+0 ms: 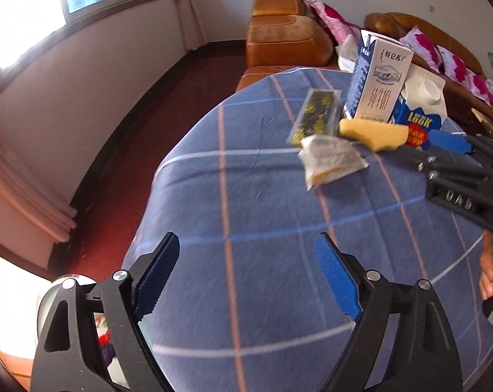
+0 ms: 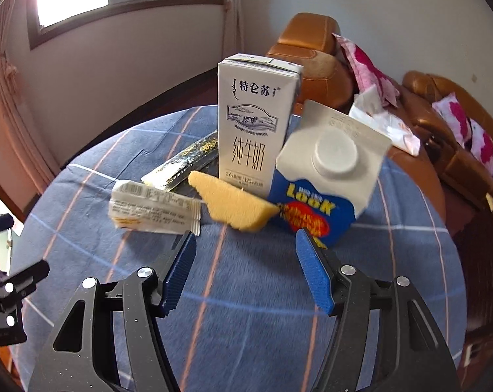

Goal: Collect trash
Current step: 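Move both tools back to the table items near the cartons, then grasp the yellow sponge with right tool while left tool grasps the white wrapper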

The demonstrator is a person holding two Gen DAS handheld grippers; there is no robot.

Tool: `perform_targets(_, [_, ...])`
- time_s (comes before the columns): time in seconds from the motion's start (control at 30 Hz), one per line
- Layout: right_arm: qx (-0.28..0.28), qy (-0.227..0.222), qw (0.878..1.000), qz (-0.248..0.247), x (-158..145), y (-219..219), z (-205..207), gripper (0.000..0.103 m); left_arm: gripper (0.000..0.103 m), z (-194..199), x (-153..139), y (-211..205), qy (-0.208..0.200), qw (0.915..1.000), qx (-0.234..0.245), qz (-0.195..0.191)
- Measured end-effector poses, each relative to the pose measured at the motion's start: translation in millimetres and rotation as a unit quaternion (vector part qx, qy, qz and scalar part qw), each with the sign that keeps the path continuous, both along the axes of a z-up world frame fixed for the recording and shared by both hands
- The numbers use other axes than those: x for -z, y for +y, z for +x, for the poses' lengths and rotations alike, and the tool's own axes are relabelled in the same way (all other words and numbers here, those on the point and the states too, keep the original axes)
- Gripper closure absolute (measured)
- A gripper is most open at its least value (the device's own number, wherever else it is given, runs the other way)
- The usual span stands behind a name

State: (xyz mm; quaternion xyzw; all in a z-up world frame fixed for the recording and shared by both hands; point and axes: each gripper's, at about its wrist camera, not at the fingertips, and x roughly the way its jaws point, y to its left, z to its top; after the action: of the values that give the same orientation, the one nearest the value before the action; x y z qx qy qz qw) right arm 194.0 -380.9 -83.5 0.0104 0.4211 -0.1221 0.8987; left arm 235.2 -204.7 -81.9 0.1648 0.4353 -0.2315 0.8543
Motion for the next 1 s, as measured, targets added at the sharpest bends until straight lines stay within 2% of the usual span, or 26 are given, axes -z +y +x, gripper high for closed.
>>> perform_targets(0.2, [-0.03, 0.024, 0.999, -0.006, 14, -8, 25, 0.041, 0.02, 35, 3, -51, 0.0, 0.9994, 0.034, 0.001])
perform_targets(0.3, [-0.047, 0.039, 0.998, 0.0, 22, -11, 32, 0.048, 0.028, 50, 15, -71, 0.02, 0.9988, 0.045, 0.001])
perform_targets(0.47, [-0.073, 0.052, 0.996, -0.009, 31, -13, 40, 0.056, 0.034, 59, 26, -84, 0.04, 0.9975, 0.057, -0.013])
perform_targets(0.5, [-0.078, 0.053, 0.996, -0.001, 32, -15, 41, 0.059, 0.037, 60, 26, -86, 0.04, 0.9974, 0.057, -0.015])
perform_targets(0.6, [-0.086, 0.052, 0.995, 0.001, 34, -16, 41, 0.065, 0.058, 55, 26, -90, 0.047, 0.9963, 0.069, -0.023])
perform_targets(0.63, [-0.085, 0.05, 0.995, 0.003, 34, -16, 41, 0.067, 0.064, 52, 25, -91, 0.037, 0.9969, 0.067, -0.016])
perform_targets(0.67, [-0.084, 0.049, 0.995, 0.007, 34, -17, 40, 0.069, 0.077, 49, 24, -92, 0.031, 0.9971, 0.069, -0.011])
perform_targets(0.7, [-0.082, 0.048, 0.995, 0.012, 34, -18, 38, 0.071, 0.083, 45, 24, -91, 0.031, 0.9968, 0.073, -0.01])
perform_targets(0.8, [-0.073, 0.041, 0.996, 0.016, 32, -19, 28, 0.073, 0.095, 40, 21, -82, 0.045, 0.9963, 0.069, -0.024])
perform_targets(0.83, [-0.071, 0.038, 0.997, 0.017, 29, -19, 23, 0.073, 0.103, 36, 20, -78, 0.045, 0.9965, 0.066, -0.025])
perform_targets(1.0, [-0.051, 0.022, 0.998, 0.03, 13, -21, -12, 0.074, 0.103, 9, 6, -56, 0.038, 0.9967, 0.061, -0.037])
